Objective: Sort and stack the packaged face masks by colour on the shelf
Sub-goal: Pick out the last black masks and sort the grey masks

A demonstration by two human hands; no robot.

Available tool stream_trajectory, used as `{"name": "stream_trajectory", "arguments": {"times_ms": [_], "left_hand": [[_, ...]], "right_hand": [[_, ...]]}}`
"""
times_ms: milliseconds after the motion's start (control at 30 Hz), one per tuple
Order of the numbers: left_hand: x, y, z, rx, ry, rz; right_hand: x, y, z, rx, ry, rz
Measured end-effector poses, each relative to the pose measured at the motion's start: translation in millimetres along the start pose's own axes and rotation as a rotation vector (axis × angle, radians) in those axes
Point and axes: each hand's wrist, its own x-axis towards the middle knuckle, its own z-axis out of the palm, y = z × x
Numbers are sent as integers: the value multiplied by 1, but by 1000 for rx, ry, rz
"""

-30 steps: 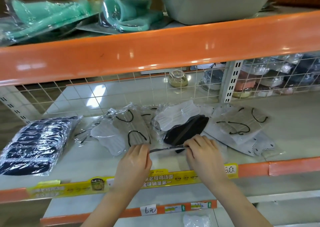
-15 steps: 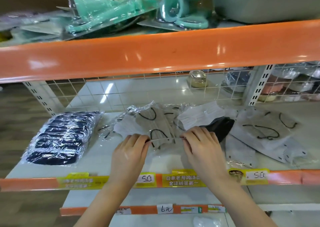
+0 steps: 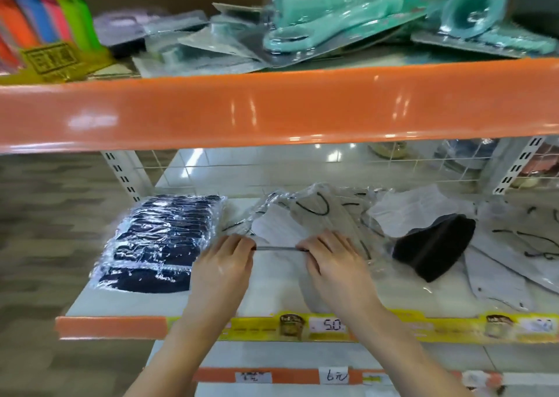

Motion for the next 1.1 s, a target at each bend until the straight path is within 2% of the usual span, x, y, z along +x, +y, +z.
{"name": "stream_trajectory", "arguments": {"times_ms": [200, 567, 700, 967, 1100], "left_hand": [[-16, -70, -15, 14, -12, -42], [-56, -172, -39, 40, 20, -155], [-74, -194, -39, 25, -40, -152], [-101, -218, -26, 31, -133, -121], [-108, -225, -21, 50, -244, -113]], "right_hand": [[12, -44, 38, 87, -175, -28], [28, -129, 92, 163, -240, -83], [25, -148, 107, 158, -298, -119], [11, -163, 137, 91, -361, -79], [7, -167, 149, 57, -366, -66]]}}
